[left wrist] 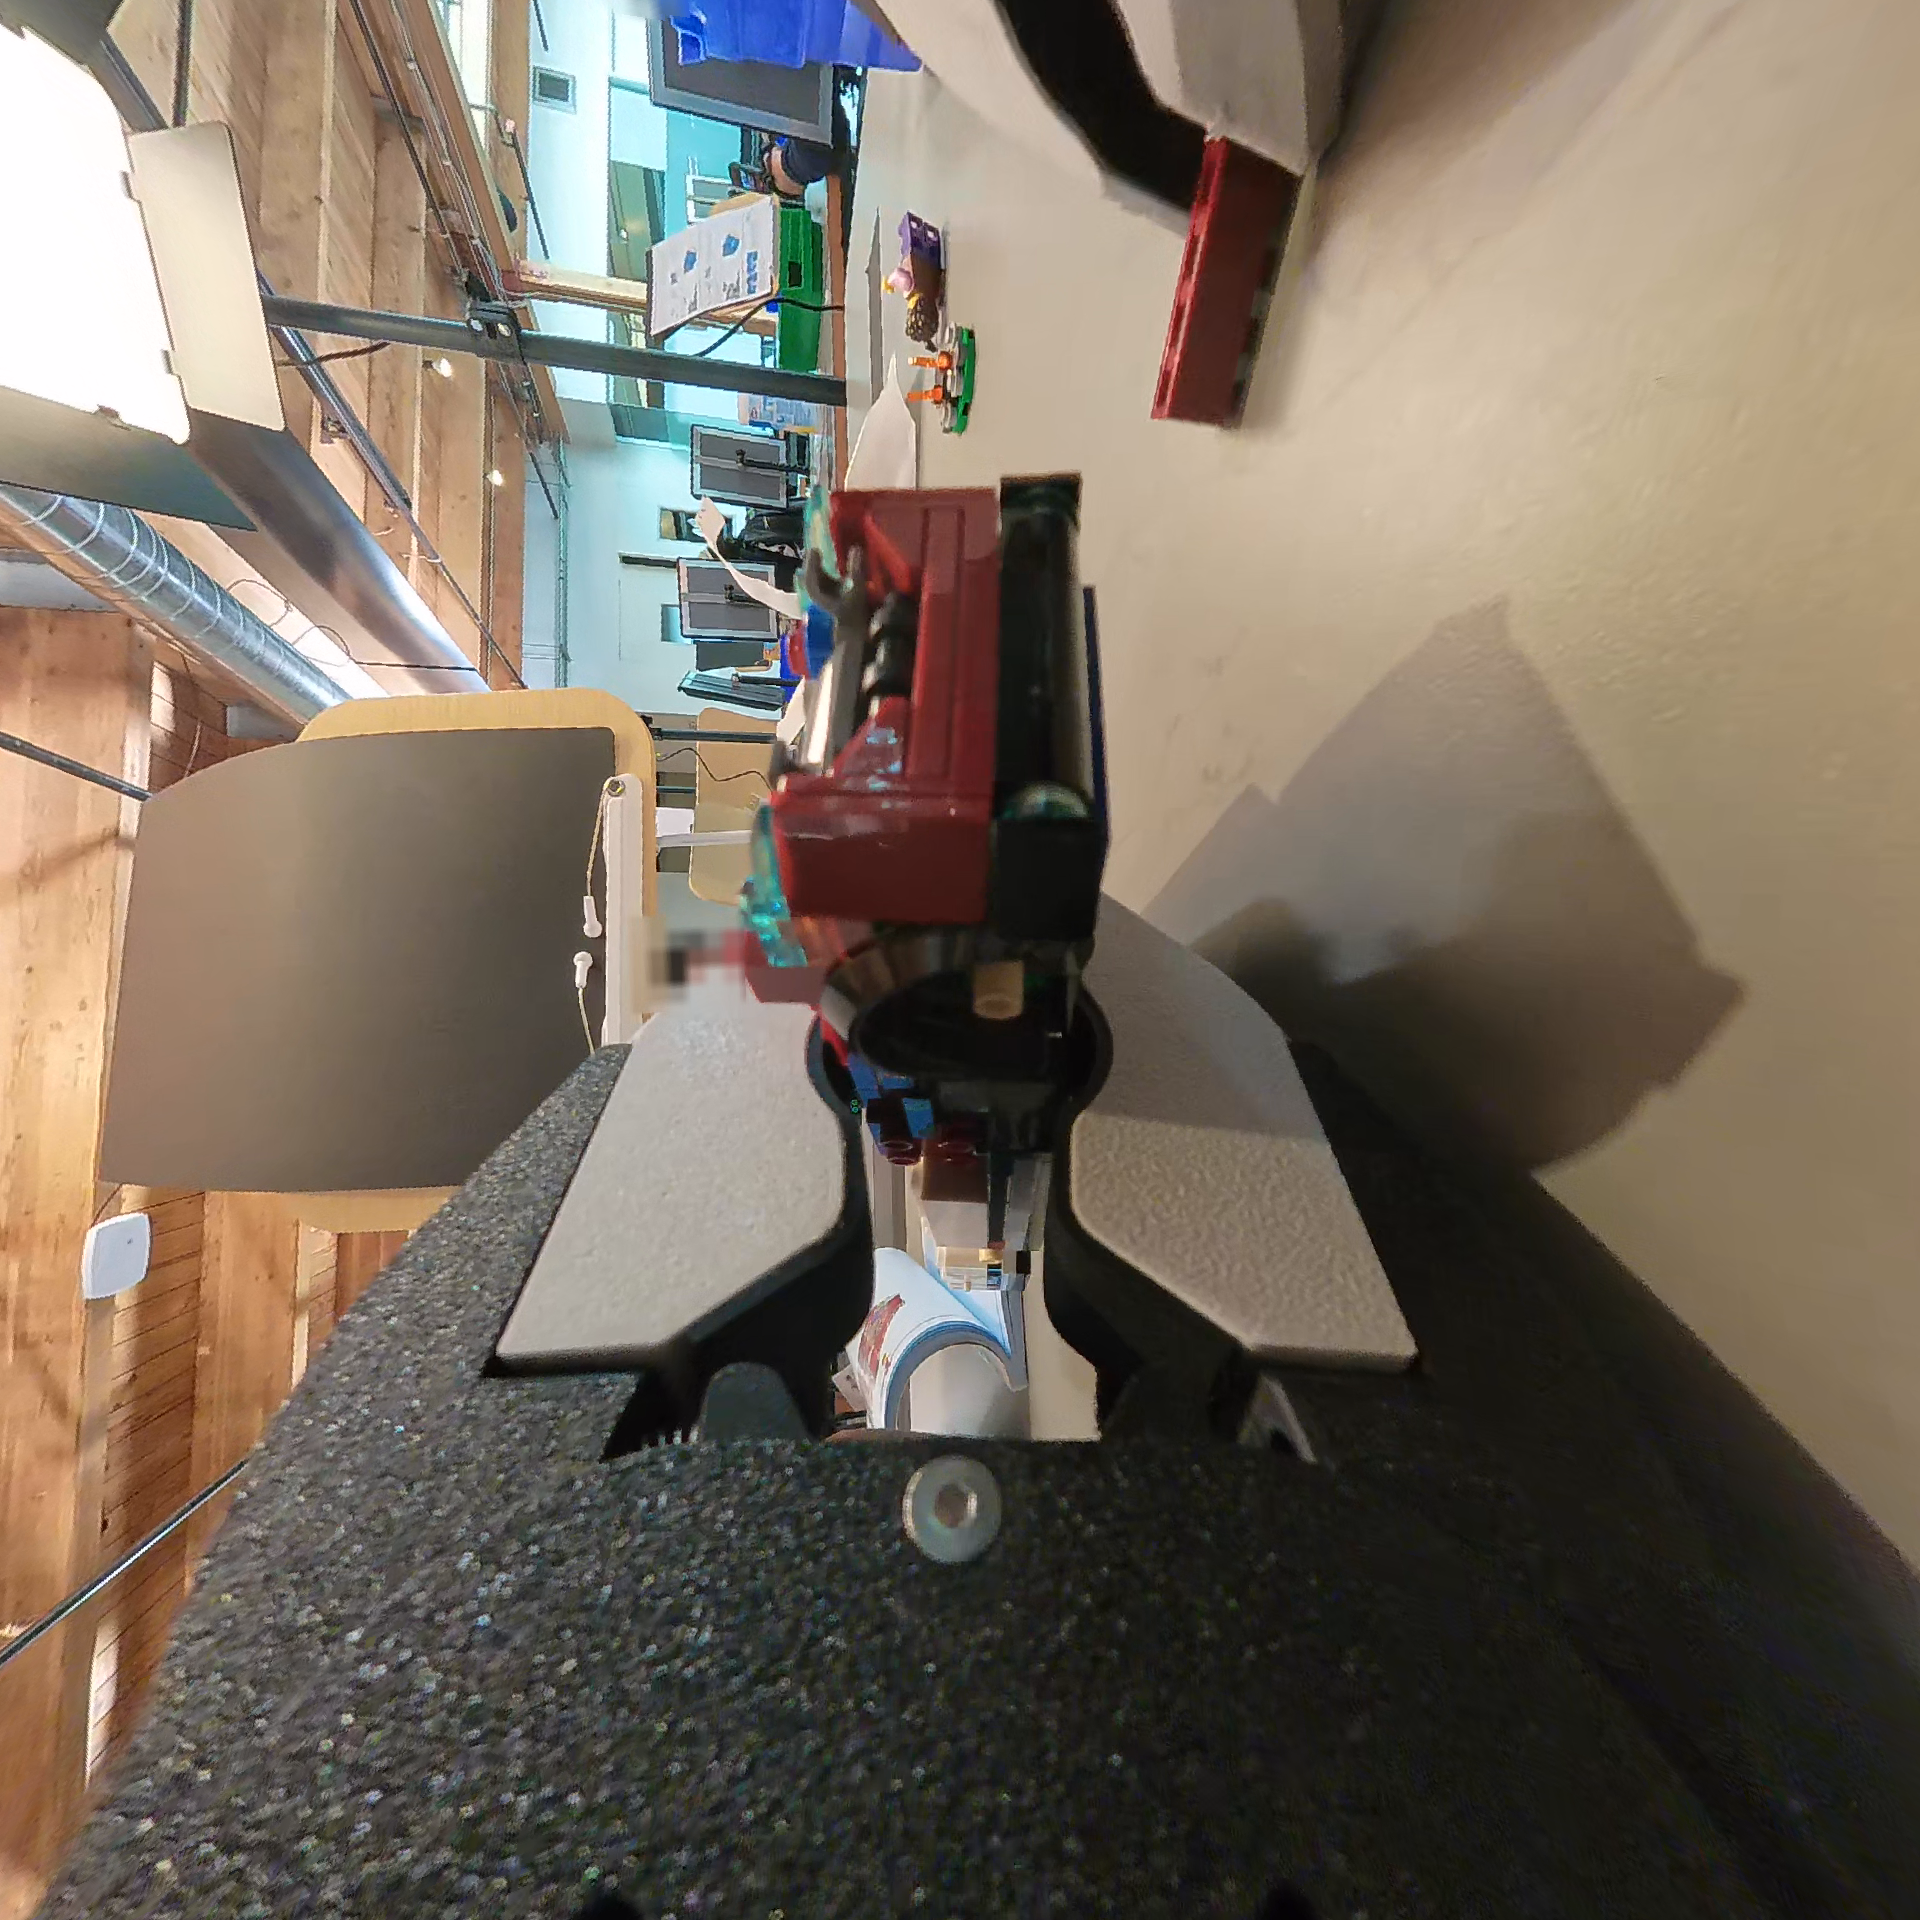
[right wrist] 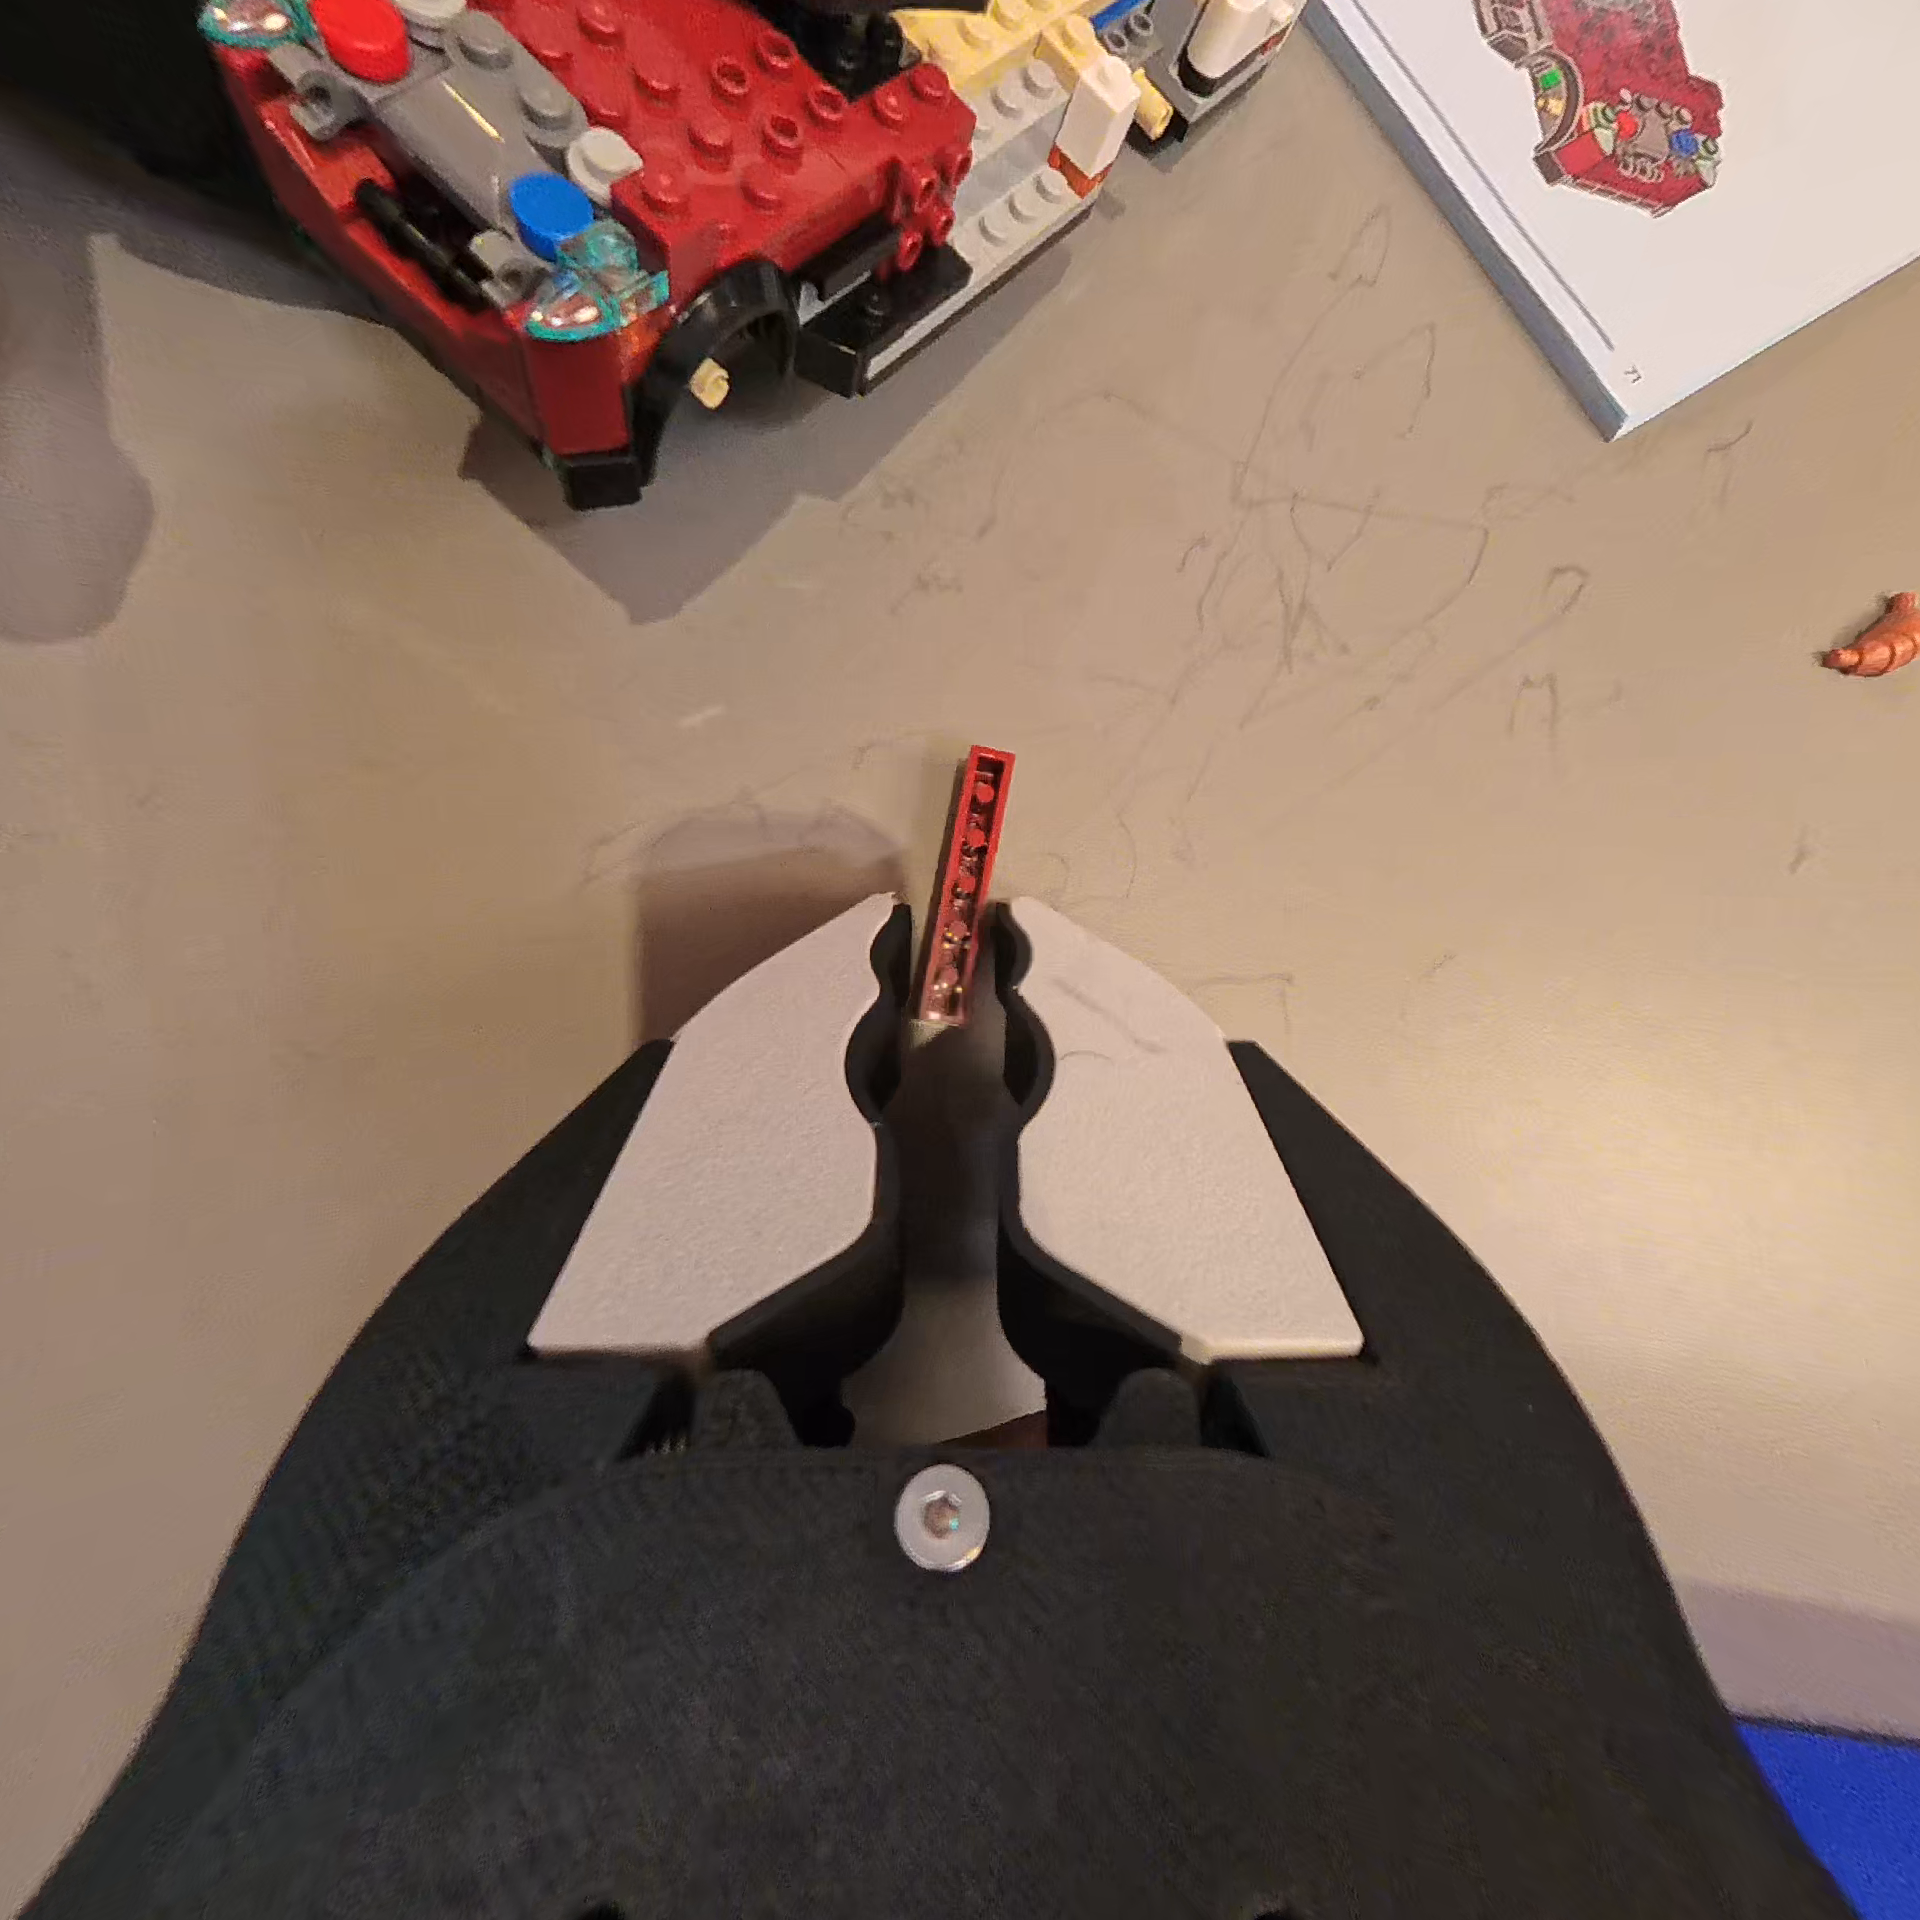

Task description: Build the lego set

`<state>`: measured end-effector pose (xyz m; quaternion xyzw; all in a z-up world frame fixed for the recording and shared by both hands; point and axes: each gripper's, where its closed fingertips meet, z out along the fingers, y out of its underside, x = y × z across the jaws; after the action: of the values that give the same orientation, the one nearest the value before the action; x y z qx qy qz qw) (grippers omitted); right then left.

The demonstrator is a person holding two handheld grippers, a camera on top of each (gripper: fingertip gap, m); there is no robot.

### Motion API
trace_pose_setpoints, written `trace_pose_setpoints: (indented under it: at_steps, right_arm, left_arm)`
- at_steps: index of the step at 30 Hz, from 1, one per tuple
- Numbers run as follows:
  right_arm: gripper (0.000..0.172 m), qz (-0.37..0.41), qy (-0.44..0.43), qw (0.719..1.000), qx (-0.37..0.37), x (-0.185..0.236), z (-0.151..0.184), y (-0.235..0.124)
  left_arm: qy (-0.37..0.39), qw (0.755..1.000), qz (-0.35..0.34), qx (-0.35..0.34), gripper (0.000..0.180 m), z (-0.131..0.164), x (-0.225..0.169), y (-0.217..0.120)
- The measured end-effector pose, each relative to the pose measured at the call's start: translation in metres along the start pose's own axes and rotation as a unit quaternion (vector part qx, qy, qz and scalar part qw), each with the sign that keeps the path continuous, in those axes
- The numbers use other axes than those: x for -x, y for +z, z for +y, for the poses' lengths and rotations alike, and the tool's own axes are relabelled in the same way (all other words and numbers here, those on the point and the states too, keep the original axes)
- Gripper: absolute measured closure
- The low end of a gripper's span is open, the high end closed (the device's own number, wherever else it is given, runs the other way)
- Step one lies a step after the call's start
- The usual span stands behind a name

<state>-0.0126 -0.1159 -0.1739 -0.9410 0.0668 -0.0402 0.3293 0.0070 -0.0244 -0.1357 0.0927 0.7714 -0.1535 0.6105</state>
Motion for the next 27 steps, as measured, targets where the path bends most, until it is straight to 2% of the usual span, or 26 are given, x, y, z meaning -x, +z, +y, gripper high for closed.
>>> trace_pose_setpoints:
  at_steps: [4, 15, 19, 27]
  right_arm:
    - [0.151, 0.013, 0.000, 1.000, 0.002, -0.004, -0.002, -0.002]
    - [0.152, 0.067, 0.044, 0.997, -0.009, -0.026, -0.003, -0.009]
    - [0.152, 0.051, 0.022, 0.998, -0.024, -0.014, -0.009, -0.011]
    - [0.151, 0.037, 0.010, 0.999, -0.008, -0.004, -0.003, -0.006]
  left_arm:
    - [0.001, 1.000, 0.001, -0.004, 0.145, -0.002, -0.001, -0.002]
    - [0.000, 1.000, 0.002, -0.005, 0.145, -0.005, 0.000, -0.003]
    - [0.000, 1.000, 0.002, -0.005, 0.145, -0.006, 0.000, -0.004]
    - [-0.002, 1.000, 0.003, -0.006, 0.145, -0.007, 0.000, -0.003]
